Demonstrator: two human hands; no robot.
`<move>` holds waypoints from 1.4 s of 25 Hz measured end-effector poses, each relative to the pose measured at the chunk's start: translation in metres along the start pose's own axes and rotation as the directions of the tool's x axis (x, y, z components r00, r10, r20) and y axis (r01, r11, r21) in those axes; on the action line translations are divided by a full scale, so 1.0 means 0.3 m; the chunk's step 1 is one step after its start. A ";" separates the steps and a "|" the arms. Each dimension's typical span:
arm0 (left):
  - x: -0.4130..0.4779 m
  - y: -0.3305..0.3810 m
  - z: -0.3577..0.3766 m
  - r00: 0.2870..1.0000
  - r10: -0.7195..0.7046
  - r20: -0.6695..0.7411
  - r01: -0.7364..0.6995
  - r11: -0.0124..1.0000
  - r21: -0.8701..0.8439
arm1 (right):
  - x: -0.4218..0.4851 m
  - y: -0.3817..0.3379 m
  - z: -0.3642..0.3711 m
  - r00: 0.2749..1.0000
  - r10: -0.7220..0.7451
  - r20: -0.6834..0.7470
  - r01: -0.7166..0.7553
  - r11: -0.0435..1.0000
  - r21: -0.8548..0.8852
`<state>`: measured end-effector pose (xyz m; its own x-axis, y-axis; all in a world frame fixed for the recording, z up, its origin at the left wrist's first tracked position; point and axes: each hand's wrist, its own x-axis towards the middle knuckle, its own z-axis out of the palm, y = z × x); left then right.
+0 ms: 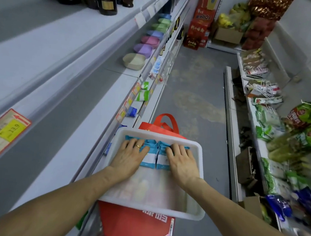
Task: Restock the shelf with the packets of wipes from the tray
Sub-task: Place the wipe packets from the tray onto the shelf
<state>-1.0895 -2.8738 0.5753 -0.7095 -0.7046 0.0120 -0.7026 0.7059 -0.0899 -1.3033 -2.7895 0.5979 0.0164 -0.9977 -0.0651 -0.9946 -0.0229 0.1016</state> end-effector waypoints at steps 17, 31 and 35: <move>-0.005 -0.029 -0.088 0.975 0.189 0.116 -0.176 0.978 -0.112 | -0.031 0.044 -0.066 0.969 -0.242 0.052 0.225 0.950 0.215; 0.082 -0.260 -0.754 0.995 -0.001 0.096 0.023 0.974 -0.226 | 0.257 0.151 -0.712 0.883 -0.469 0.001 0.452 0.853 0.262; -0.005 -0.326 -1.033 0.992 -0.125 0.022 0.126 0.974 -0.190 | 0.342 0.099 -0.959 0.835 -0.543 -0.084 0.547 0.807 0.221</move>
<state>-1.0368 -2.9195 0.8927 -0.6150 -0.7885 0.0014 -0.7842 0.6119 0.1030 -1.3016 -2.9106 0.8797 0.5624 -0.8264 -0.0257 -0.8168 -0.5505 -0.1727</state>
